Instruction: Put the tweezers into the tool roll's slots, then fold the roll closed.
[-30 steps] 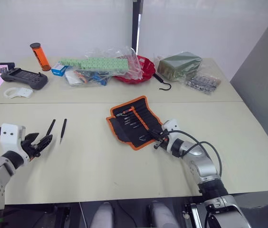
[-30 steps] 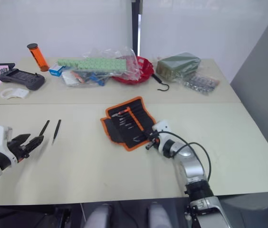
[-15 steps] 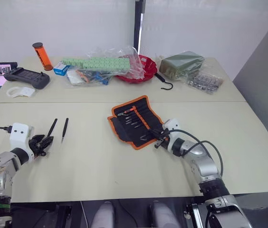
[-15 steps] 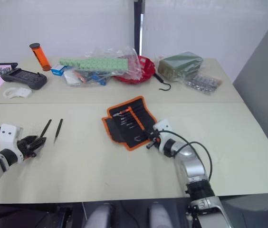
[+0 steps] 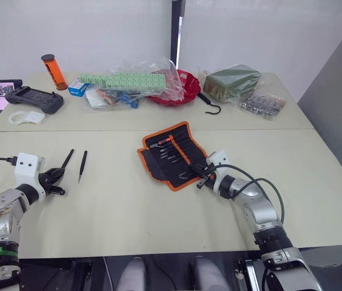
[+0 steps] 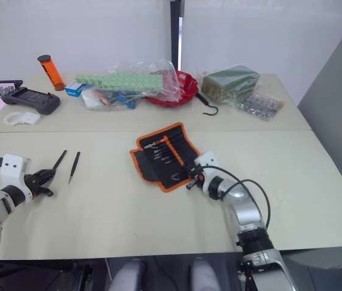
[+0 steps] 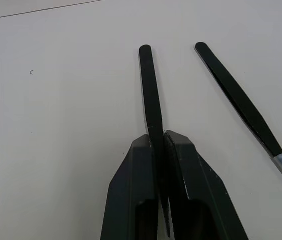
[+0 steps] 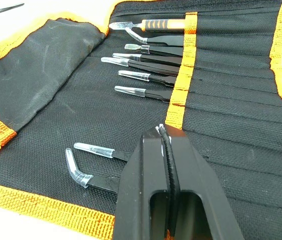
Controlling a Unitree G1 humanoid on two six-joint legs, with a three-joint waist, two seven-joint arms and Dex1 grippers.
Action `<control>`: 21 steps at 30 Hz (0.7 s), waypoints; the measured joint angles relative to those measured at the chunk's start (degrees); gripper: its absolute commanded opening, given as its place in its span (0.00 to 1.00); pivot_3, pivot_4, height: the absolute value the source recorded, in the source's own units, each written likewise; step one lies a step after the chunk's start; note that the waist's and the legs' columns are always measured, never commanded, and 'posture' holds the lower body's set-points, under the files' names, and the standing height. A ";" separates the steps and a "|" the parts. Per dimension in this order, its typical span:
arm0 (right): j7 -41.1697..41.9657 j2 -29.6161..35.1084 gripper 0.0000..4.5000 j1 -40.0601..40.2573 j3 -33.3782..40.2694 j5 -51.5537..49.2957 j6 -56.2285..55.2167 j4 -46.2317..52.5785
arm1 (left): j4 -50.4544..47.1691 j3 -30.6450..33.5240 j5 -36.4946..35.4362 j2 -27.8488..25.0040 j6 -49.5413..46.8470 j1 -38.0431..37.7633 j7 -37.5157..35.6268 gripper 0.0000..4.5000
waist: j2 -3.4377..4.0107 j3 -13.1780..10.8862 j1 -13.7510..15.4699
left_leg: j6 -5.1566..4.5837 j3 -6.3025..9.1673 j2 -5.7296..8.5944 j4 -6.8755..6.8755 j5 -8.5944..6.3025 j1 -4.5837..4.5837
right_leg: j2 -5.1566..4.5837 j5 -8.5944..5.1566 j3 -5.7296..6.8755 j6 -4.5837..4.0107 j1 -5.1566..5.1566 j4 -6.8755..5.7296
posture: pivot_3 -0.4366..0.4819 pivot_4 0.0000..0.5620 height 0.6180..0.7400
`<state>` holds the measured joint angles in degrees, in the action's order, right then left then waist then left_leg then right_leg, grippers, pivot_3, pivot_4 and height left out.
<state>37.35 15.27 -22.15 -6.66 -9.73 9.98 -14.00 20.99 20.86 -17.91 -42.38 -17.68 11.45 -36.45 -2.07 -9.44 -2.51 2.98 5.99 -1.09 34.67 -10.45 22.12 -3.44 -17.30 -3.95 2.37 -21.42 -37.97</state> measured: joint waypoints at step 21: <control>-3.67 -0.15 0.00 4.37 0.52 -0.06 2.10 6.43 | -27.01 -21.83 -4.92 -0.55 -18.88 17.96 -11.23 0.01 | 0.16 -0.17 0.45 | 0.00 0.10 0.14 0.10 0.00 0.24 | -0.01 -0.05 0.00 0.18 -0.03 0.07 | 0.48 0.27 1.00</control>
<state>33.68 15.12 -17.77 -6.14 -9.79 12.08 -7.56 -6.01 -0.97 -22.83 -42.93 -36.56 29.41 -47.68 -1.91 -9.61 -2.07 2.98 6.10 -0.95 34.78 -10.45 22.36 -3.45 -17.36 -3.96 2.54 -21.45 -37.90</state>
